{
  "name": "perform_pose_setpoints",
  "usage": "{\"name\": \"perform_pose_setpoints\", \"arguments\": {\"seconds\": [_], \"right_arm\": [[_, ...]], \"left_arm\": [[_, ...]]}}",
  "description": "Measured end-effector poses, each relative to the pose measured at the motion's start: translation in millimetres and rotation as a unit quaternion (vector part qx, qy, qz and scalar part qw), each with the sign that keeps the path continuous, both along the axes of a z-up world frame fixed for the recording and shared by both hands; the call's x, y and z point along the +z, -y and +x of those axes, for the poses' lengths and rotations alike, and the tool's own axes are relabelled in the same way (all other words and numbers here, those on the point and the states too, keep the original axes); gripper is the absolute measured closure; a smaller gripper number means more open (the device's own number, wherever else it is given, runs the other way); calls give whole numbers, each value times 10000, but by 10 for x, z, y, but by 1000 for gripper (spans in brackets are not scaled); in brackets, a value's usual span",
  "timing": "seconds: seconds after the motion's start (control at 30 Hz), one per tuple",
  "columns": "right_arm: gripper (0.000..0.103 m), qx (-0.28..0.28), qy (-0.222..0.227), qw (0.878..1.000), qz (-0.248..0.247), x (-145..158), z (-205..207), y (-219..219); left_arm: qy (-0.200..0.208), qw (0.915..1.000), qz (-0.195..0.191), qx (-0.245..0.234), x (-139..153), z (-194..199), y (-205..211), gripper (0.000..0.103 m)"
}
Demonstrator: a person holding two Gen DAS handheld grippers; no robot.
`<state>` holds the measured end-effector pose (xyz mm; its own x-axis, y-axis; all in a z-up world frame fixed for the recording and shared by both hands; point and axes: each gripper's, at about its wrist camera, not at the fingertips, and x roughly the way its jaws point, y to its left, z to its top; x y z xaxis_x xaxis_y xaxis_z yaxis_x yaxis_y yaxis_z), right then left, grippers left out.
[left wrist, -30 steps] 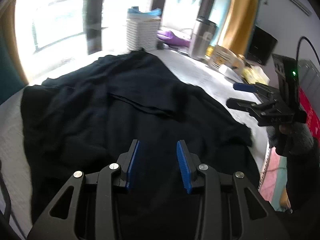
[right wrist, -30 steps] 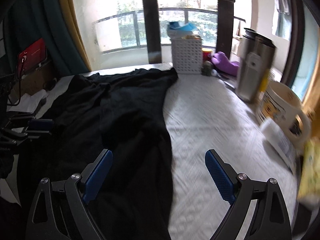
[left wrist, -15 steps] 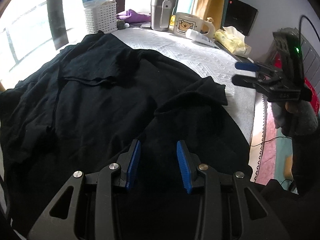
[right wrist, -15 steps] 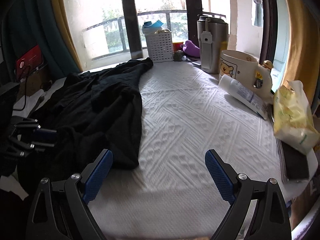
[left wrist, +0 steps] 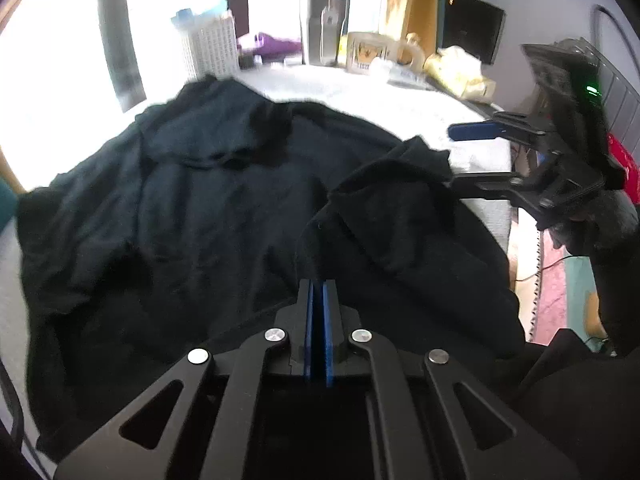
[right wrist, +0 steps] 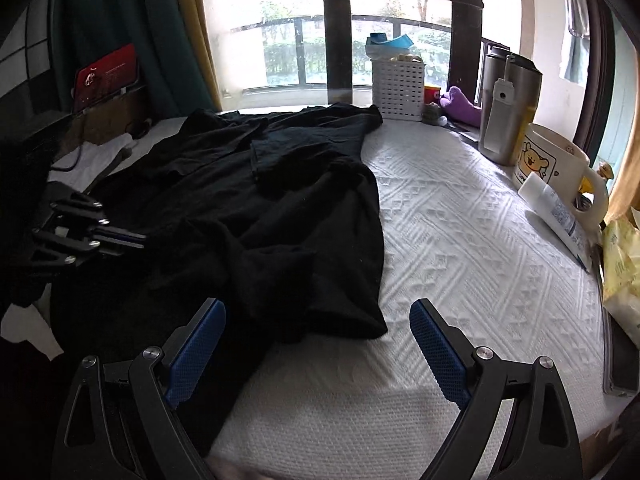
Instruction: Fold small clothes
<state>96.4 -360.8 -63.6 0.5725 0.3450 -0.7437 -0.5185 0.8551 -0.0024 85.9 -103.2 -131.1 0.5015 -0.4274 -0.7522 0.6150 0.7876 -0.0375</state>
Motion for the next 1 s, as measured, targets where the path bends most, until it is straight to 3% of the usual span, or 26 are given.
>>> {"name": "perform_pose_setpoints", "arguments": {"seconds": [0.33,0.4,0.7,0.8,0.87,0.93,1.0], "right_arm": [[9,-76,-32,10000,-47,23,-2,12],[9,45,-29,10000,-54,25,-27,-37],[9,701,35,9975,-47,13,-33,-445],[24,929,46,9956,-139,3,-4,-613],[26,1071,36,9940,-209,-9,13,-716],[27,1182,17,9927,-256,-24,32,-797],[27,1236,-39,9920,-271,-64,63,-867]], "left_arm": [[-91,9968,-475,629,186,-488,-568,102],[95,9969,-262,742,229,-593,-619,102],[-96,9921,-464,1166,204,-758,-979,101],[-187,9911,-654,1142,177,-698,-1003,100],[-77,9903,-709,1191,192,-647,-1020,91],[101,9893,-755,1243,244,-633,-1065,51],[235,9883,-844,1250,290,-599,-1091,45]]}}
